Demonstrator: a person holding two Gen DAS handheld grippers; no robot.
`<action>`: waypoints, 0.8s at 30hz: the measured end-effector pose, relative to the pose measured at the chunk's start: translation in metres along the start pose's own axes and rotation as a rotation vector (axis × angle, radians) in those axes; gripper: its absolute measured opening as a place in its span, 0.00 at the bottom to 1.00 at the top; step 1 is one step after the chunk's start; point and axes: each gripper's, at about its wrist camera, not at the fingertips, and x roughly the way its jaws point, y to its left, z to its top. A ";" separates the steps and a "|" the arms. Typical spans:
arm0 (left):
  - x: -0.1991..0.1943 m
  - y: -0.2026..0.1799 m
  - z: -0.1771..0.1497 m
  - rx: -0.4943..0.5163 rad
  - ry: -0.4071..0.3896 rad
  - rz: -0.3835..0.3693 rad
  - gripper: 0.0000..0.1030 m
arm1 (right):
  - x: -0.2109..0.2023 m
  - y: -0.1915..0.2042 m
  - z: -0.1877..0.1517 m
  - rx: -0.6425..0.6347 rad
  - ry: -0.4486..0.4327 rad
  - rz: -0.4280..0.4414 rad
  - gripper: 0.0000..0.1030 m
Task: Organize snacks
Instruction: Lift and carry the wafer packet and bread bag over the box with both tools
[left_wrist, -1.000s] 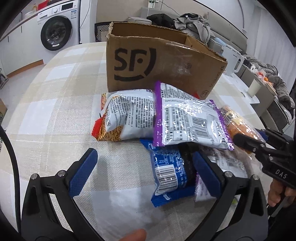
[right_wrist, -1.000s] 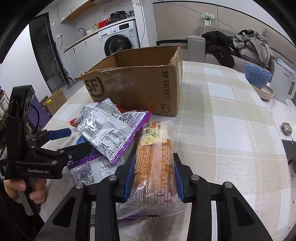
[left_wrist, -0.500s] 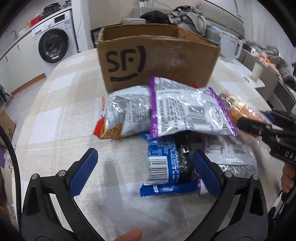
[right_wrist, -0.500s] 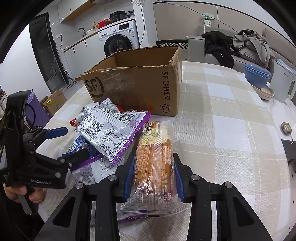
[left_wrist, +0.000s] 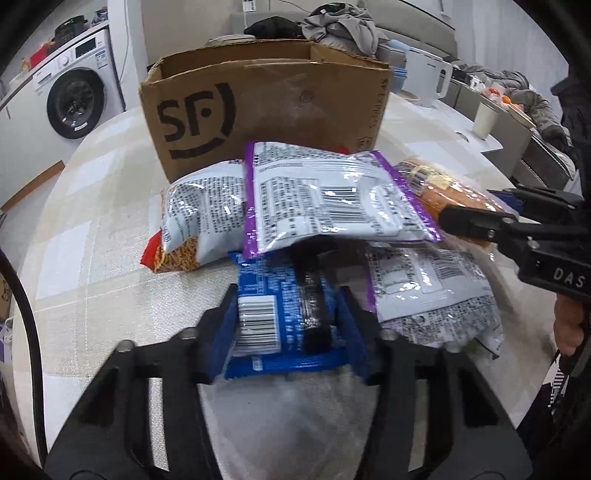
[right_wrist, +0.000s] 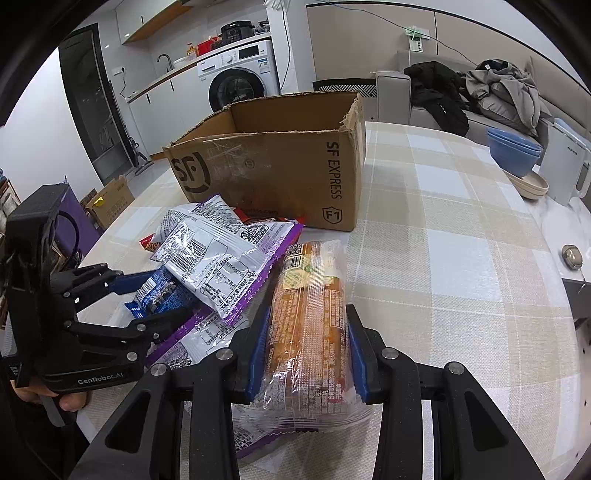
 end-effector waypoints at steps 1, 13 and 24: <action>-0.001 -0.001 0.000 -0.001 -0.002 0.001 0.41 | 0.000 0.000 0.000 0.000 0.000 0.000 0.37; -0.036 0.005 -0.010 -0.043 -0.055 -0.028 0.39 | -0.007 -0.005 0.004 0.019 -0.030 -0.018 0.37; -0.085 0.028 -0.005 -0.107 -0.141 -0.035 0.39 | -0.025 -0.012 0.008 0.043 -0.094 -0.015 0.37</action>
